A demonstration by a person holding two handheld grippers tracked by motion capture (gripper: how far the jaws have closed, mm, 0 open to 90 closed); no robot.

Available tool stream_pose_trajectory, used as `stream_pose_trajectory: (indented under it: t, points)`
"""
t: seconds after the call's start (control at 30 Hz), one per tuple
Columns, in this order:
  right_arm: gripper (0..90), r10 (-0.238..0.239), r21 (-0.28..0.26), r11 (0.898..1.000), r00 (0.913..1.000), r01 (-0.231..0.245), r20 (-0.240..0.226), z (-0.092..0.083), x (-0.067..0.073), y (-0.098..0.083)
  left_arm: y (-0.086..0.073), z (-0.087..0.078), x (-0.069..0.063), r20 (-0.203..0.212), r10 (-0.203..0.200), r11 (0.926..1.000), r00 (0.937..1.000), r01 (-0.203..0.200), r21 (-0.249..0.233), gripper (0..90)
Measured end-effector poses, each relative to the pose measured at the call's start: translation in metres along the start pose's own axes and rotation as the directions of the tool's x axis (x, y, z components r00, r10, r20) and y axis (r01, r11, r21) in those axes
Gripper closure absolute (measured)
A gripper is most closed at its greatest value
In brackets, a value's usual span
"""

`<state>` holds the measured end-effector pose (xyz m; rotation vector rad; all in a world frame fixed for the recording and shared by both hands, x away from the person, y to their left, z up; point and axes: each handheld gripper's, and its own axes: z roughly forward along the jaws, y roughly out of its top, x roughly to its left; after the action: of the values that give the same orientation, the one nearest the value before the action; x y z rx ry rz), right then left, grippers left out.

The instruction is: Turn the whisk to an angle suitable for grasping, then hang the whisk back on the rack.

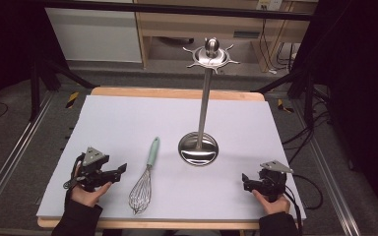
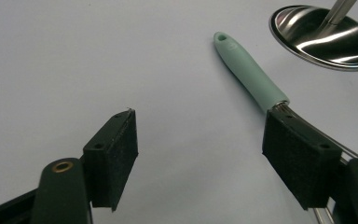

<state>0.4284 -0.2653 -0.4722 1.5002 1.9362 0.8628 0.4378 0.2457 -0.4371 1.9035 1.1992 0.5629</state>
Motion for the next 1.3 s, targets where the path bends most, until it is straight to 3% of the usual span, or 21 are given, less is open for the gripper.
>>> stream_pose_trajectory:
  t: [0.3,0.43,0.57,0.67,0.9,1.0,1.3]
  points:
    - [7.1,-0.002,0.001,1.0,1.0,0.002,0.003,0.0,0.0,0.0,0.008,-0.001,-0.013,0.002,0.026,0.9996,0.9997,-0.026,0.005,38.4]
    - [7.1,0.0,0.002,1.0,1.0,0.0,0.0,0.0,0.0,0.0,0.011,-0.001,-0.018,-0.022,0.067,0.9978,0.9975,-0.067,0.0,38.7]
    - [7.1,0.001,-0.001,1.0,1.0,-0.001,-0.001,0.0,-0.001,0.0,0.012,-0.001,-0.021,-0.028,0.082,0.9966,0.9962,-0.082,-0.006,39.3]
    - [7.2,0.001,0.0,1.0,1.0,-0.001,0.0,-0.001,0.0,0.0,0.015,-0.001,-0.023,-0.012,0.09,0.996,0.9959,-0.09,-0.004,39.0]
    - [7.1,0.003,-0.005,1.0,1.0,-0.003,-0.005,-0.001,-0.001,0.0,0.02,0.0,-0.026,0.015,0.076,0.9967,0.997,-0.076,0.026,37.1]
    - [7.1,0.002,-0.009,1.0,1.0,-0.002,-0.006,-0.002,0.0,0.0,0.023,0.003,-0.027,0.048,0.076,0.9954,0.996,-0.078,0.054,37.1]
    - [7.1,0.006,-0.008,1.0,1.0,-0.006,-0.005,-0.002,0.0,-0.001,0.034,0.014,-0.032,0.057,0.066,0.9944,0.9962,-0.07,0.078,34.7]
